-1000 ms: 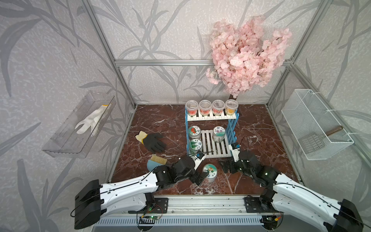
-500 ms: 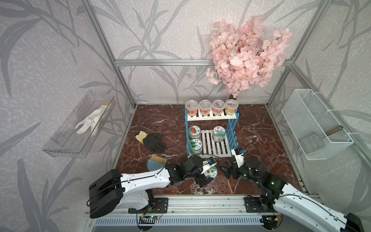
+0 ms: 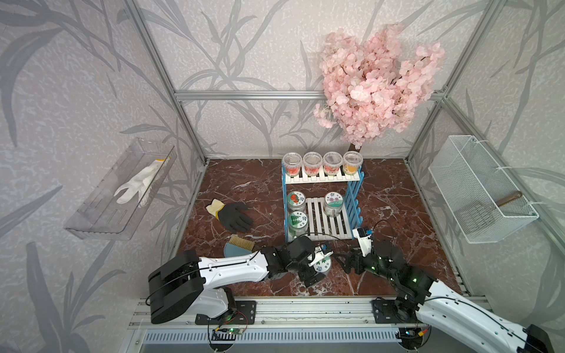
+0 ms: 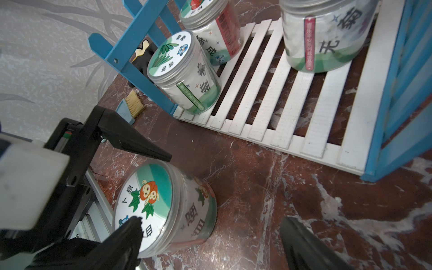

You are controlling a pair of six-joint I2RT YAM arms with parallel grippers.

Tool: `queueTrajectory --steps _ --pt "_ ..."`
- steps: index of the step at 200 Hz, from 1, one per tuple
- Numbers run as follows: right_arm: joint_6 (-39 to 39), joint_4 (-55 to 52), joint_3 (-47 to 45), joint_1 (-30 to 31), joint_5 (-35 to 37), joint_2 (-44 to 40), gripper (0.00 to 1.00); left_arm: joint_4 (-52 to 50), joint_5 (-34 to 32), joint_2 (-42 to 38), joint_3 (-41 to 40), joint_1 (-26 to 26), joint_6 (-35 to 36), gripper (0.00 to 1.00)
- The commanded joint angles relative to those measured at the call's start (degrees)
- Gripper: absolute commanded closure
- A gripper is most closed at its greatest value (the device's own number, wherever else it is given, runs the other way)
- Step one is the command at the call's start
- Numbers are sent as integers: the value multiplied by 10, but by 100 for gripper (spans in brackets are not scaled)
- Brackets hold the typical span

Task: Place the seed container on the shelf
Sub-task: Pick up the seed jar at the center of the board.

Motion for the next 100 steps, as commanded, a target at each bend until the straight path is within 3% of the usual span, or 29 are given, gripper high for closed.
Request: queueTrajectory --steps 1,56,100 --pt "-2 22 -3 -1 -13 2 4 -9 1 6 20 0 -16 1" --pt "-1 53 -9 0 0 15 4 6 10 -23 11 5 -43 13" --pt "-13 67 -1 0 -11 23 4 -11 1 -97 -7 12 -81 15"
